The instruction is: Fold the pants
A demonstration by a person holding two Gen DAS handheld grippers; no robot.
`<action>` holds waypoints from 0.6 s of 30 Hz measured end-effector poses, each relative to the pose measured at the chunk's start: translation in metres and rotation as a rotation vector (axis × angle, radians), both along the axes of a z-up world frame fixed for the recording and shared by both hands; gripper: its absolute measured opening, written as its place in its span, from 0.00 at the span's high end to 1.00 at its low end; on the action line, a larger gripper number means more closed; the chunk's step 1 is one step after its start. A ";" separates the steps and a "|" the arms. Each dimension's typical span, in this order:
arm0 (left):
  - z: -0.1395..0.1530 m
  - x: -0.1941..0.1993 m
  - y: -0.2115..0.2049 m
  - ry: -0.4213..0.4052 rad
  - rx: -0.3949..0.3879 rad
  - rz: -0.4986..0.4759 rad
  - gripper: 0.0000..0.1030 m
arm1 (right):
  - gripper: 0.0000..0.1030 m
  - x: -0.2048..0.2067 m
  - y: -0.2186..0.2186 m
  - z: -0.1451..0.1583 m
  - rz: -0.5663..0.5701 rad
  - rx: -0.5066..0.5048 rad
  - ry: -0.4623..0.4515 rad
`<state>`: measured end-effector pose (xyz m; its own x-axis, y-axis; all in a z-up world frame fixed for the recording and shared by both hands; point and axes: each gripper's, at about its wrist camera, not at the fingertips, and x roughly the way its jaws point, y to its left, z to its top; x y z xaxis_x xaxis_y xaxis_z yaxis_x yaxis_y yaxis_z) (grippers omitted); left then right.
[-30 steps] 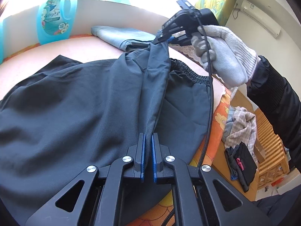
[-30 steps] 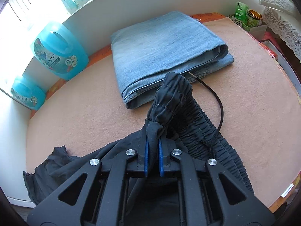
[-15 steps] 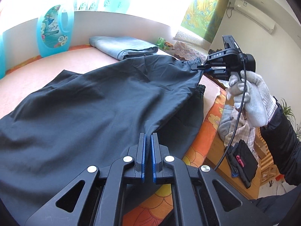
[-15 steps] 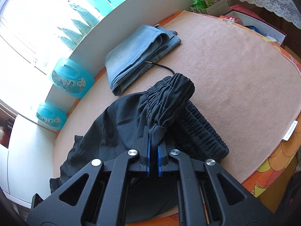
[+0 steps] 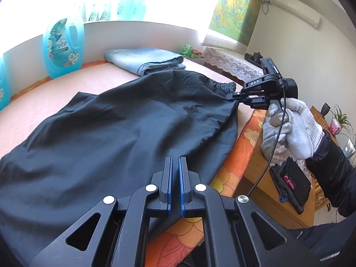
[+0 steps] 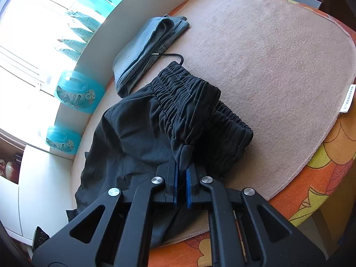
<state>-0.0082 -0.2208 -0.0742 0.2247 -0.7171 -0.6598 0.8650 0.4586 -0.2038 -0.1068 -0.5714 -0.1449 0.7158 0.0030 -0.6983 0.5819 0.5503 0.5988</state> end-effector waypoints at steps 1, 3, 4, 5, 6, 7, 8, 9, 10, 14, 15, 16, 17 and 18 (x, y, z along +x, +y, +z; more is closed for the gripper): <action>0.002 -0.002 -0.003 -0.019 0.005 -0.006 0.95 | 0.94 0.000 -0.001 -0.002 0.001 0.005 0.006; 0.002 -0.007 -0.011 -0.045 0.024 -0.040 0.91 | 0.94 0.002 0.000 -0.007 0.041 0.026 0.015; 0.001 -0.007 -0.016 -0.051 0.039 -0.059 0.78 | 0.94 0.002 0.002 -0.009 0.052 0.030 0.021; 0.000 -0.007 -0.021 -0.056 0.052 -0.070 0.71 | 0.94 -0.001 0.003 -0.009 0.049 0.032 0.020; -0.003 -0.007 -0.025 -0.057 0.061 -0.080 0.67 | 0.92 -0.005 0.003 -0.010 0.048 0.037 0.014; -0.005 -0.006 -0.031 -0.060 0.073 -0.092 0.68 | 0.90 -0.010 0.003 -0.010 0.038 0.040 0.005; -0.008 -0.007 -0.035 -0.068 0.091 -0.104 0.67 | 0.86 -0.017 0.002 -0.009 0.015 0.036 0.003; -0.011 -0.009 -0.040 -0.078 0.113 -0.113 0.67 | 0.73 -0.024 0.000 -0.008 -0.010 0.029 0.000; -0.014 -0.010 -0.044 -0.089 0.132 -0.126 0.67 | 0.64 -0.029 -0.001 -0.006 -0.038 0.017 0.001; -0.024 -0.013 -0.055 -0.153 0.206 -0.146 0.67 | 0.30 -0.036 -0.010 -0.005 -0.093 -0.006 0.001; -0.026 -0.013 -0.055 -0.159 0.216 -0.149 0.67 | 0.30 -0.034 -0.011 -0.006 -0.087 0.008 -0.013; -0.027 -0.013 -0.056 -0.163 0.220 -0.149 0.67 | 0.30 -0.030 -0.011 -0.007 -0.080 0.014 -0.017; -0.029 -0.013 -0.056 -0.165 0.223 -0.153 0.67 | 0.30 -0.025 -0.011 -0.008 -0.074 0.012 -0.011; -0.030 -0.013 -0.055 -0.169 0.228 -0.153 0.67 | 0.30 -0.021 -0.012 -0.009 -0.074 0.010 -0.003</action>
<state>-0.0207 -0.2762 -0.1045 0.2456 -0.5887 -0.7701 0.9403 0.3377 0.0418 -0.1275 -0.5833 -0.1542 0.7164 -0.0431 -0.6963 0.6190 0.4997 0.6059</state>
